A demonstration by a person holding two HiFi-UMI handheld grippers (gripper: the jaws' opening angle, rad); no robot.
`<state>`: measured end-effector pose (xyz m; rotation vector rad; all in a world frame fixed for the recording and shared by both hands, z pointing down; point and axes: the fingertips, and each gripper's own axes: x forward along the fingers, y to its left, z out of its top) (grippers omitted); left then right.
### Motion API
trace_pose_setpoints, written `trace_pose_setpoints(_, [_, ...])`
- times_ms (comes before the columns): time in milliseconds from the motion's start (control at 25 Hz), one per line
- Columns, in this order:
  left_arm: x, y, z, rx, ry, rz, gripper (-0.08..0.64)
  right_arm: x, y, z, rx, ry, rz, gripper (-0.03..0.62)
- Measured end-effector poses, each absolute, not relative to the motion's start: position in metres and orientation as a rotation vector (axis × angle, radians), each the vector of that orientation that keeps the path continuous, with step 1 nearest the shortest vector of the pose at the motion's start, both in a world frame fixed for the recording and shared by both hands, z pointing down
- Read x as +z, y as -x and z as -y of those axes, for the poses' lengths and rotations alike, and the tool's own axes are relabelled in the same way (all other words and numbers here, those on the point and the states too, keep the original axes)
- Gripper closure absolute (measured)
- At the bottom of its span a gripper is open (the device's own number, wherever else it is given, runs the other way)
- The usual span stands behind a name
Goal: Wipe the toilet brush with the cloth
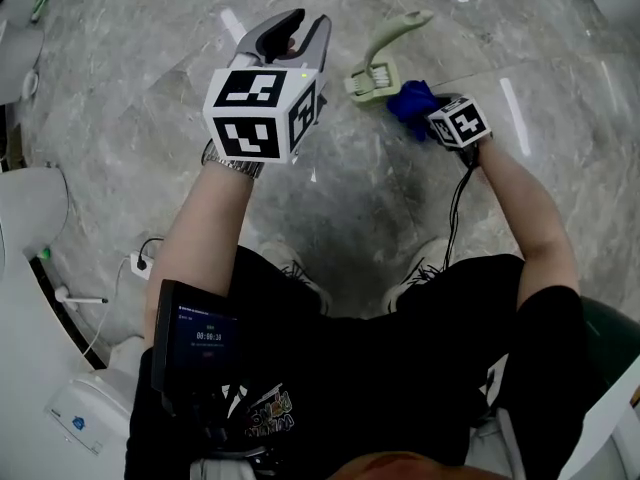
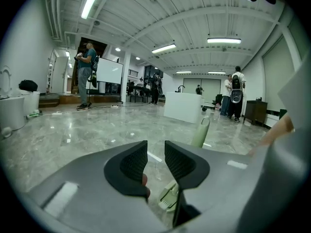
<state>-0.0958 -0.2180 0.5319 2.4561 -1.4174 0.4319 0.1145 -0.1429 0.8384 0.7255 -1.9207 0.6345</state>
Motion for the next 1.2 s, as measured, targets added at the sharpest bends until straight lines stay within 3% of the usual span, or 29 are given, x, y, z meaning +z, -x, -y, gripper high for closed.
trace_pose_setpoints(240, [0.536, 0.095, 0.216, 0.436, -2.452, 1.392, 0.448, 0.811, -0.126, 0.238, 0.503, -0.962, 1.88, 0.476])
trace_pose_setpoints(560, [0.547, 0.101, 0.195, 0.538, -2.462, 1.37, 0.448, 0.762, 0.015, 0.299, 0.328, -0.712, 2.308, 0.476])
trace_pose_setpoints(800, [0.562, 0.104, 0.188, 0.598, -2.482, 1.358, 0.448, 0.774, 0.07, 0.284, 0.362, -0.469, 2.373, 0.477])
trace_pose_setpoints(960, [0.561, 0.105, 0.192, 0.591, -2.473, 1.357, 0.448, 0.783, 0.044, 0.297, 0.326, -0.598, 2.298, 0.477])
trace_pose_setpoints(1200, [0.561, 0.094, 0.195, 0.551, -2.468, 1.318, 0.448, 0.786, -0.077, 0.301, 0.299, -0.82, 2.08, 0.477])
